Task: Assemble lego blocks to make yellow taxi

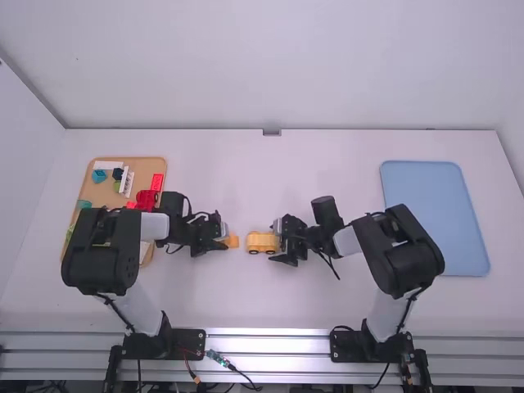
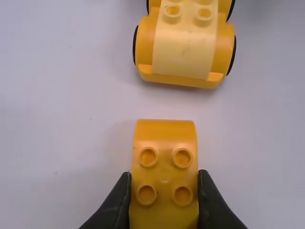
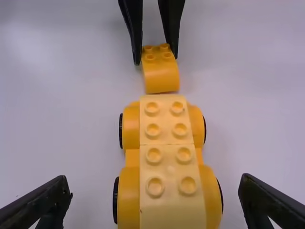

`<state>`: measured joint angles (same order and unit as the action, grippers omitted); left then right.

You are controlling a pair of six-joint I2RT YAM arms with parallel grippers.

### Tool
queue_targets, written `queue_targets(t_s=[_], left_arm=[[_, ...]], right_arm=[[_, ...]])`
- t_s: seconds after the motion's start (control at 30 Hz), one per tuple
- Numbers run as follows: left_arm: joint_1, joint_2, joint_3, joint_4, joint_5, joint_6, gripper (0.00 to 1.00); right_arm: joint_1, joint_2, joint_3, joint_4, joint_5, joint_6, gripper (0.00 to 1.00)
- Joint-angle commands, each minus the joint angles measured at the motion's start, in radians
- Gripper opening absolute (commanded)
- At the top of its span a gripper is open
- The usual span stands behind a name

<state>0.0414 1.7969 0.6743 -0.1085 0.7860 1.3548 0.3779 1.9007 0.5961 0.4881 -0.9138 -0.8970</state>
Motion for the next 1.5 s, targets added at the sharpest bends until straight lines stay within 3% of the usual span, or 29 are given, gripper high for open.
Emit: queue_targets(t_s=[0.0, 0.17, 0.3, 0.4, 0.43, 0.47, 0.6, 0.63, 0.83, 0.87, 0.97, 1.07, 1.2, 1.33, 1.47], left_arm=[[-0.008, 0.010, 0.010, 0.000, 0.011, 0.006, 0.03], [-0.009, 0.010, 0.010, 0.000, 0.008, 0.001, 0.02], [-0.006, 0.010, 0.010, 0.023, 0.007, -0.059, 0.03], [-0.010, 0.010, 0.010, 0.039, 0.007, -0.076, 0.15], [-0.009, 0.010, 0.010, 0.047, 0.007, -0.077, 0.12], [-0.006, 0.010, 0.010, 0.053, 0.007, -0.078, 0.02], [-0.015, 0.010, 0.017, 0.049, 0.001, -0.078, 0.02], [-0.015, 0.008, 0.025, 0.051, -0.015, -0.101, 0.02], [-0.015, -0.028, 0.075, -0.001, -0.010, -0.163, 0.02], [-0.015, -0.041, 0.087, -0.027, -0.012, -0.162, 0.02], [-0.023, -0.075, 0.111, -0.084, -0.018, -0.163, 0.02], [-0.039, -0.092, 0.111, -0.084, 0.003, -0.171, 0.02], [-0.066, -0.094, 0.111, -0.087, 0.019, -0.173, 0.02], [-0.118, -0.095, 0.111, -0.080, 0.022, -0.174, 0.02], [-0.134, -0.107, 0.111, -0.076, 0.038, -0.174, 0.02]], right_arm=[[0.003, 0.050, -0.007, 0.031, -0.021, 0.004, 0.93], [0.003, 0.168, 0.013, 0.214, -0.114, 0.109, 0.95], [0.010, 0.209, 0.041, 0.240, -0.144, 0.135, 0.95], [0.031, 0.225, 0.059, 0.238, -0.118, 0.150, 0.92], [0.043, 0.232, 0.068, 0.241, -0.095, 0.171, 0.90], [0.055, 0.237, 0.076, 0.241, -0.069, 0.186, 0.88], [0.084, 0.237, 0.081, 0.240, -0.019, 0.193, 0.79], [0.089, 0.237, 0.078, 0.247, -0.020, 0.191, 0.72], [0.071, 0.237, 0.077, 0.243, -0.025, 0.190, 0.52], [0.069, 0.237, 0.077, 0.238, -0.027, 0.190, 0.54], [0.063, 0.237, 0.077, 0.228, -0.024, 0.191, 0.83], [0.061, 0.237, 0.077, 0.208, -0.027, 0.163, 0.92], [0.060, 0.237, 0.078, 0.187, -0.020, 0.156, 0.91], [0.050, 0.237, 0.070, 0.190, -0.024, 0.130, 0.80], [0.035, 0.237, 0.064, 0.186, -0.027, 0.131, 0.79]])
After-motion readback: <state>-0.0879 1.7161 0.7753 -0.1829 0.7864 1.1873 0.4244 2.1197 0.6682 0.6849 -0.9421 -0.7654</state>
